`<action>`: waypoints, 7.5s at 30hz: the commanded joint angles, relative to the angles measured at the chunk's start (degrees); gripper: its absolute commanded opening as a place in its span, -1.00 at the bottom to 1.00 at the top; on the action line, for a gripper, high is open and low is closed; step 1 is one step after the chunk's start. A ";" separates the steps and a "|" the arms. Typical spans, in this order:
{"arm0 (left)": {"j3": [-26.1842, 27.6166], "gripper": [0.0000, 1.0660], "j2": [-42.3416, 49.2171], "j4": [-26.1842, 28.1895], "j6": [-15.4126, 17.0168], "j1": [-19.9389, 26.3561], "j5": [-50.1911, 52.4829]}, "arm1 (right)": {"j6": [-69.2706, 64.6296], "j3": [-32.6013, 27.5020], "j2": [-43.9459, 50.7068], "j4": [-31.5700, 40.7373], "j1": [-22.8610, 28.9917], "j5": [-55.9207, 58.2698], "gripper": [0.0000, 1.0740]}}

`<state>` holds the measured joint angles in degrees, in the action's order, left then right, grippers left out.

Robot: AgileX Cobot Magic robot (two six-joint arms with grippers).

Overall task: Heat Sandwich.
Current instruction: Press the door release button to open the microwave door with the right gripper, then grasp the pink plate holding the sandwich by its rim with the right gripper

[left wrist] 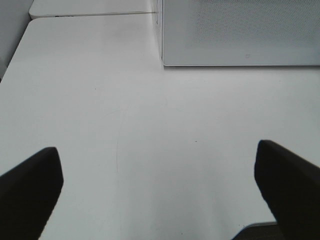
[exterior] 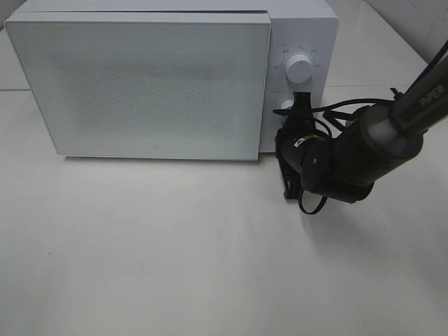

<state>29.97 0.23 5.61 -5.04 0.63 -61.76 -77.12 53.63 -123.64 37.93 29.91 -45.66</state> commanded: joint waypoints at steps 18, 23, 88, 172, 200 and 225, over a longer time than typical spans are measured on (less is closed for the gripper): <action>-0.29 0.88 0.40 0.23 0.29 0.17 0.57 | 2.52 9.11 -1.95 -4.41 -1.66 -17.99 -1.00; -0.29 0.88 0.40 0.23 0.29 0.17 0.57 | 2.46 9.11 -1.95 -4.53 -1.66 -16.56 -1.00; -0.29 0.88 0.40 0.23 0.29 0.17 0.57 | 35.81 -8.65 23.72 -5.39 -0.52 37.47 -1.00; -0.29 0.88 0.40 0.23 0.29 0.17 0.57 | 144.84 12.09 24.92 -39.99 0.40 85.66 0.80; -0.29 0.88 0.40 0.23 0.29 0.17 0.57 | 141.41 32.26 11.46 -43.60 8.02 81.30 0.75; -0.29 0.88 0.40 0.23 0.29 0.17 0.57 | 140.26 49.85 -5.73 -43.26 8.88 74.26 0.72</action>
<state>29.97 0.23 5.61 -5.04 0.63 -61.76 63.71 101.59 -127.54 -5.50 38.62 29.05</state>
